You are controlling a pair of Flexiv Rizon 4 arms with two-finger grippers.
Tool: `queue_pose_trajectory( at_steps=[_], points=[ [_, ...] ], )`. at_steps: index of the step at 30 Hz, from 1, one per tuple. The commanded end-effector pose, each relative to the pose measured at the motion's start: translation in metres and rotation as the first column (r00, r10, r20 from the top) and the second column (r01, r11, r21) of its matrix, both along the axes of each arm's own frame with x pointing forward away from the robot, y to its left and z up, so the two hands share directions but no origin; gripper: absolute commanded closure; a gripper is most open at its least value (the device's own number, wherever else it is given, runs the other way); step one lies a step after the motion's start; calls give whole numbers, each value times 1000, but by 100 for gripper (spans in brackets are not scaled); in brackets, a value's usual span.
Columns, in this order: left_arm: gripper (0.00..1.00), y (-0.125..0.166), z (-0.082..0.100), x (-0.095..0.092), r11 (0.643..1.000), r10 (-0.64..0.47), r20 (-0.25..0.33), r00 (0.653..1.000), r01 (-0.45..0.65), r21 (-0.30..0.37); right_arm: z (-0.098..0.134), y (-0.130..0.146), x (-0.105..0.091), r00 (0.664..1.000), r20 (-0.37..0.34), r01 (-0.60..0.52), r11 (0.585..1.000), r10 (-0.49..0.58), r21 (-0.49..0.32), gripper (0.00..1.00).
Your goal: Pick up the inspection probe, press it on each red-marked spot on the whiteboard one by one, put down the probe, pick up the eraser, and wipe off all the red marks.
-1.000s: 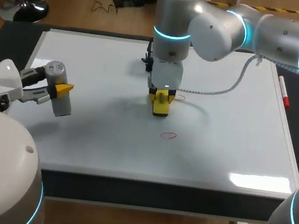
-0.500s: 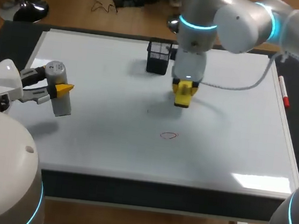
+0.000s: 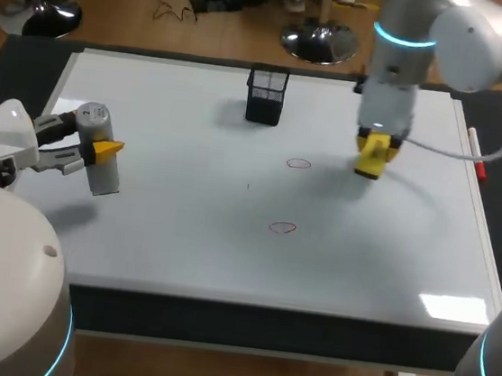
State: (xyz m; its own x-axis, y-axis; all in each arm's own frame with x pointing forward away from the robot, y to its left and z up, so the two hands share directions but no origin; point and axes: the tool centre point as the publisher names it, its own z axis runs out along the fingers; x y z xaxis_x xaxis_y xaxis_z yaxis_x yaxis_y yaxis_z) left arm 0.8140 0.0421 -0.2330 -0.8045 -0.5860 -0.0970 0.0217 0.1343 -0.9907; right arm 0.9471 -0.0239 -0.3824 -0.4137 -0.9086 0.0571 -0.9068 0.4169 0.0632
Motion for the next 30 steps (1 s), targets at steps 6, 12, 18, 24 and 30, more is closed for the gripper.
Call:
queue_pose_trajectory(
  at_steps=[6, 12, 18, 24, 30],
  points=[
    [100, 0, 1, 0, 1000, 1, 2, 1000, -1, 0, 1, -86, -21, 994, -6, 114, 993, -114, 18, 100],
    [100, 0, 1, 0, 1000, 1, 2, 1000, -1, 0, -1, -98, -27, 987, -15, 158, 987, -157, 23, 100],
    [100, 0, 1, 0, 1000, 1, 2, 1000, -1, 0, -1, -105, -31, 984, -17, 177, 984, -177, 35, 100],
    [100, 0, 1, 0, 1000, 1, 2, 1000, -1, 0, 2, -106, -31, 985, -15, 174, 984, -173, 40, 100],
    [100, 0, 1, 0, 1000, 1, 2, 1000, -1, 0, 2, -106, -31, 985, -15, 174, 984, -173, 40, 100]
  ],
)
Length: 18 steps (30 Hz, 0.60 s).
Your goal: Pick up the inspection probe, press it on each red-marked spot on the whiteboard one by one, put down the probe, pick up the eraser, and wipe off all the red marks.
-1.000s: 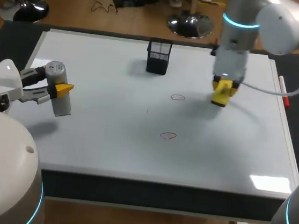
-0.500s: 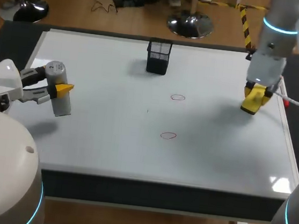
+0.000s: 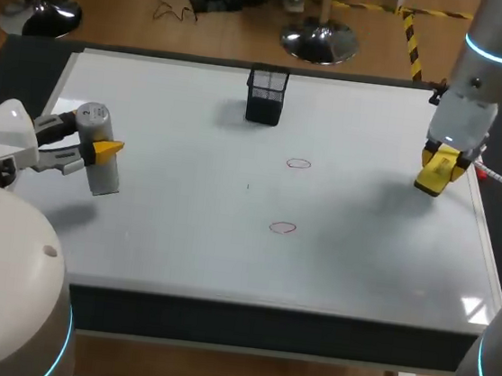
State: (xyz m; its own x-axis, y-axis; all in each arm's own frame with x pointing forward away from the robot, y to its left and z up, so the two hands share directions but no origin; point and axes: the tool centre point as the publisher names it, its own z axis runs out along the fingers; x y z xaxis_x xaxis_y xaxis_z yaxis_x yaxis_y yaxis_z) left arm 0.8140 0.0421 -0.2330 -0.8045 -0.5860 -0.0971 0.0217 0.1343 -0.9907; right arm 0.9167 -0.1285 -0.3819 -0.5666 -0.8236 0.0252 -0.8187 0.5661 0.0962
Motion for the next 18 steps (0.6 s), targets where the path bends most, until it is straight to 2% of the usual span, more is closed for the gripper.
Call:
queue_pose_trajectory(
  at_steps=[1, 7, 18],
  points=[
    [100, 0, 0, 0, 1000, 1, 2, 1000, -1, 0, 1, -1, -1, 1000, 2, -2, 1000, 2, -3, 100],
    [100, -4, 1, 1, 1000, -8, 2, 1000, 8, -3, 1, -1, -1, 1000, 2, -2, 1000, 2, -3, 100],
    [100, -76, 12, 32, 985, -173, 36, 984, 174, -17, 1, -1, -1, 1000, 2, -2, 1000, 2, -3, 100]
  ],
)
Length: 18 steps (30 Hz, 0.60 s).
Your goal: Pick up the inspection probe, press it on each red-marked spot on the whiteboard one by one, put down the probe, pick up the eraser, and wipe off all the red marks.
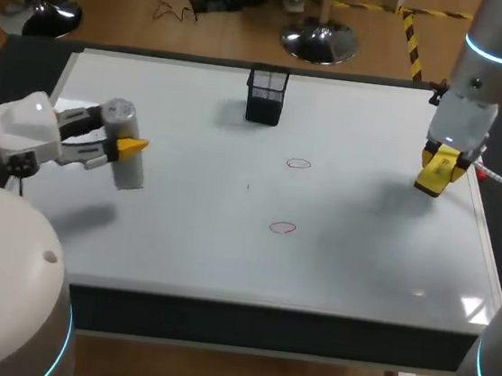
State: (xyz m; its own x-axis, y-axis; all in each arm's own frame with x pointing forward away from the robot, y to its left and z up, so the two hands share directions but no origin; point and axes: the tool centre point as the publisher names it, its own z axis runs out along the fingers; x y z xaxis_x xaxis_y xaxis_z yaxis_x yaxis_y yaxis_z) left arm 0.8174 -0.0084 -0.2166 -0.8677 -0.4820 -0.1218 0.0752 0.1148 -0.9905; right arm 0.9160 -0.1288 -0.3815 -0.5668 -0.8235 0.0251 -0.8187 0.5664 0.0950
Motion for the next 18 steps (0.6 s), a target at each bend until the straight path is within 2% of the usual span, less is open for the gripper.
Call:
queue_pose_trajectory(
  at_steps=[1, 8, 18],
  points=[
    [100, -33, -4, 31, 998, -65, -4, 998, 65, -6, 1, -1, 0, 1000, 1, -2, 1000, 2, -2, 100],
    [100, -83, -4, 49, 987, -158, -14, 987, 158, -17, 1, -1, 0, 1000, 1, -2, 1000, 2, -2, 100],
    [100, -151, 1, 79, 973, -226, 19, 974, 226, -34, 1, -1, 0, 1000, 1, -2, 1000, 2, -2, 100]
  ],
)
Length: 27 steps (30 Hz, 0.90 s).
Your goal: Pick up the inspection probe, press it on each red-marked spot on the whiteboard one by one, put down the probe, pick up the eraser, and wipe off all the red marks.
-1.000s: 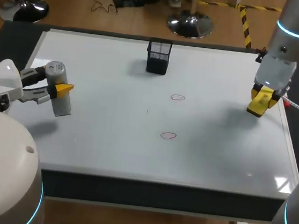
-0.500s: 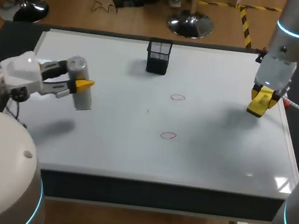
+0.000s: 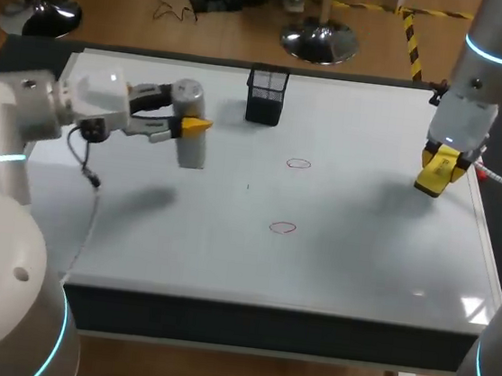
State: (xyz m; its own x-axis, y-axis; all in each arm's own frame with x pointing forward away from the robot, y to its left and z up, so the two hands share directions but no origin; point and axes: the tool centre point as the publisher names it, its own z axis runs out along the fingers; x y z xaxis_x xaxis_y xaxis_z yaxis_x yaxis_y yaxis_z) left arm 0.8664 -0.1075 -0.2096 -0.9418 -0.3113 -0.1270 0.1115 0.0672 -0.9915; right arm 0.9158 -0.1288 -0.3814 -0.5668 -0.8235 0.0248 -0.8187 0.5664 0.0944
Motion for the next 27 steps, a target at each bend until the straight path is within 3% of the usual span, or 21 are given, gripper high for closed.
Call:
queue_pose_trajectory(
  at_steps=[1, 15, 27],
  points=[
    [100, -59, -7, 33, 999, -43, -4, 999, 43, -6, 1, -1, 0, 1000, 0, -2, 1000, 2, -2, 100],
    [100, -139, -21, 58, 988, -155, -5, 988, 155, -27, 1, -1, 0, 1000, 0, -2, 1000, 2, -2, 100],
    [100, -181, -37, 71, 982, -188, -9, 982, 187, -27, 1, -1, 0, 1000, 0, -2, 1000, 2, -2, 100]
  ],
)
